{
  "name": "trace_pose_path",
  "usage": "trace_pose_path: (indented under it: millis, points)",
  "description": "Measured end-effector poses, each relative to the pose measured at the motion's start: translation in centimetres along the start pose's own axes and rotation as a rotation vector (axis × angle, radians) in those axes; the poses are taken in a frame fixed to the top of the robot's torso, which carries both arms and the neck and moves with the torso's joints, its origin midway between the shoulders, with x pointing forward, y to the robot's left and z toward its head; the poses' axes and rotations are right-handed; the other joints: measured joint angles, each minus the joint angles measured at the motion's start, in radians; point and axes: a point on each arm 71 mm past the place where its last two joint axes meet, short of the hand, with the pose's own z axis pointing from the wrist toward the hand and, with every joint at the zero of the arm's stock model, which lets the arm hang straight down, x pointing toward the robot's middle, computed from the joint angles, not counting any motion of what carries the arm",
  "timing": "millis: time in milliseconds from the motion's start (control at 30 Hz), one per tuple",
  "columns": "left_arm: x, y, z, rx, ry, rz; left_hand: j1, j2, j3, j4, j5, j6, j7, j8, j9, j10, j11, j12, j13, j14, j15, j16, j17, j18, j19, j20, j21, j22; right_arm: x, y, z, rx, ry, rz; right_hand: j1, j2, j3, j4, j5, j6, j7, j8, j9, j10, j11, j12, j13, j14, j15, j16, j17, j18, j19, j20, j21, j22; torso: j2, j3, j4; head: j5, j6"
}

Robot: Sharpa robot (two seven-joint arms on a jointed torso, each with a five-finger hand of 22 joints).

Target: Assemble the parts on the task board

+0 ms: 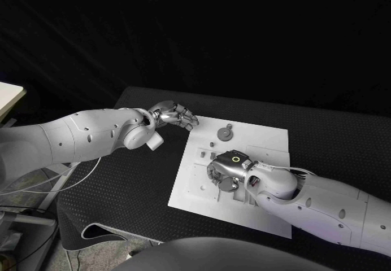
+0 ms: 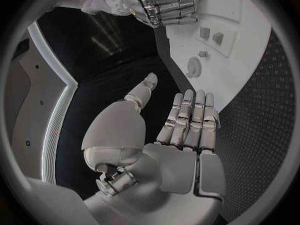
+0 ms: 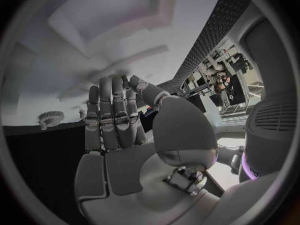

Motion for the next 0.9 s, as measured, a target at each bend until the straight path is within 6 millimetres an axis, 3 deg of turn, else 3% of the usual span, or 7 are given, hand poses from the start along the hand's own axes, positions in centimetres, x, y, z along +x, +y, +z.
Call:
trace_pose_path:
  millis: [167,267,400,500,633,700,900]
  points:
    - [-0.01,0.00,0.00,0.000,0.000,0.000,0.000,0.000,0.000,0.000,0.000,0.000,0.000,0.000,0.000,0.000,0.000,0.000,-0.001,0.000,0.000,0.000,0.000,0.000,0.000,0.000,0.000,0.000,0.02,-0.09,0.00,0.004,-0.002,0.007,-0.005,0.004,0.000,0.000,0.000,-0.012,0.012,-0.014,0.003,-0.015,0.003,-0.011,0.004,-0.012,0.012,-0.016,0.000,0.000,-0.012,0.011,0.000,0.000,0.000,0.0000,-0.0002,0.000,0.000]
    - [-0.05,0.02,-0.03,-0.001,-0.001,0.000,0.000,0.000,0.000,0.000,0.000,0.000,0.000,0.000,0.000,0.000,0.000,0.000,-0.001,0.000,0.000,0.000,0.000,0.000,0.000,0.000,0.000,0.000,0.03,-0.27,-0.04,0.010,-0.007,0.014,-0.026,-0.017,-0.004,0.004,0.006,-0.051,0.022,-0.037,-0.001,-0.053,0.019,-0.034,0.004,-0.022,0.021,-0.026,0.000,0.000,-0.029,0.014,0.000,0.000,0.000,0.0000,-0.0005,0.000,0.000]
    - [-0.05,0.03,-0.04,-0.001,-0.001,0.000,0.000,0.000,0.000,0.000,0.000,0.000,0.000,0.000,0.000,0.000,0.000,0.000,-0.001,0.000,0.000,0.000,0.000,0.000,0.000,0.000,0.000,-0.001,0.06,-0.43,-0.11,0.017,-0.015,0.025,-0.056,-0.051,-0.014,0.011,0.012,-0.107,0.049,-0.073,-0.018,-0.077,0.033,-0.048,-0.006,-0.040,0.032,-0.034,0.002,0.000,-0.058,0.014,0.000,0.000,0.000,0.0000,-0.0006,-0.001,0.001]
    - [-0.05,0.03,-0.03,-0.001,-0.001,0.000,0.000,0.000,0.000,0.000,0.000,0.000,0.000,0.000,0.000,0.000,0.000,0.000,-0.001,0.000,0.000,0.000,0.000,0.000,0.000,0.000,0.000,-0.001,0.08,-0.46,-0.15,0.019,-0.020,0.031,-0.068,-0.070,-0.016,0.011,0.012,-0.119,0.058,-0.084,-0.027,-0.104,0.046,-0.065,-0.011,-0.056,0.037,-0.034,0.009,0.000,-0.074,0.017,0.000,0.000,0.000,0.0000,-0.0006,-0.001,0.001]
    - [-0.05,0.03,-0.04,-0.001,-0.001,0.000,0.000,0.000,0.000,0.000,0.000,0.000,0.000,0.000,0.000,0.000,0.000,0.000,-0.001,0.000,0.000,0.000,0.000,0.000,0.000,0.000,0.000,-0.001,0.05,-0.51,-0.19,0.021,-0.025,0.036,-0.077,-0.078,-0.016,0.011,0.012,-0.130,0.062,-0.093,-0.038,-0.134,0.062,-0.074,-0.024,-0.078,0.046,-0.042,0.017,0.000,-0.098,0.015,0.000,0.000,0.000,0.0000,-0.0003,-0.001,0.001]
    - [-0.05,0.03,-0.04,-0.001,-0.001,0.000,0.000,0.000,0.000,0.000,0.000,0.000,0.000,0.000,0.000,0.000,0.000,0.000,-0.001,0.000,0.000,0.000,0.000,0.000,0.000,0.000,0.000,-0.001,0.06,-0.55,-0.23,0.022,-0.026,0.037,-0.077,-0.078,-0.016,0.011,0.012,-0.130,0.062,-0.093,-0.040,-0.134,0.062,-0.077,-0.025,-0.079,0.046,-0.042,0.018,-0.011,-0.098,0.015,0.000,0.000,0.000,-0.0001,0.0000,-0.001,0.001]
    - [-0.06,0.03,-0.04,-0.001,-0.001,0.000,0.000,0.000,0.000,0.000,0.000,0.000,0.000,0.000,0.000,0.000,0.000,0.000,-0.002,0.000,0.000,0.000,0.000,0.000,-0.004,0.004,0.000,-0.002,0.09,-0.50,-0.36,0.023,-0.030,0.042,-0.080,-0.082,-0.016,0.011,0.012,-0.130,0.062,-0.093,-0.042,-0.136,0.064,-0.079,-0.022,-0.079,0.046,-0.042,0.019,-0.011,-0.098,0.015,0.000,0.000,0.000,-0.0004,0.0003,-0.001,0.000]
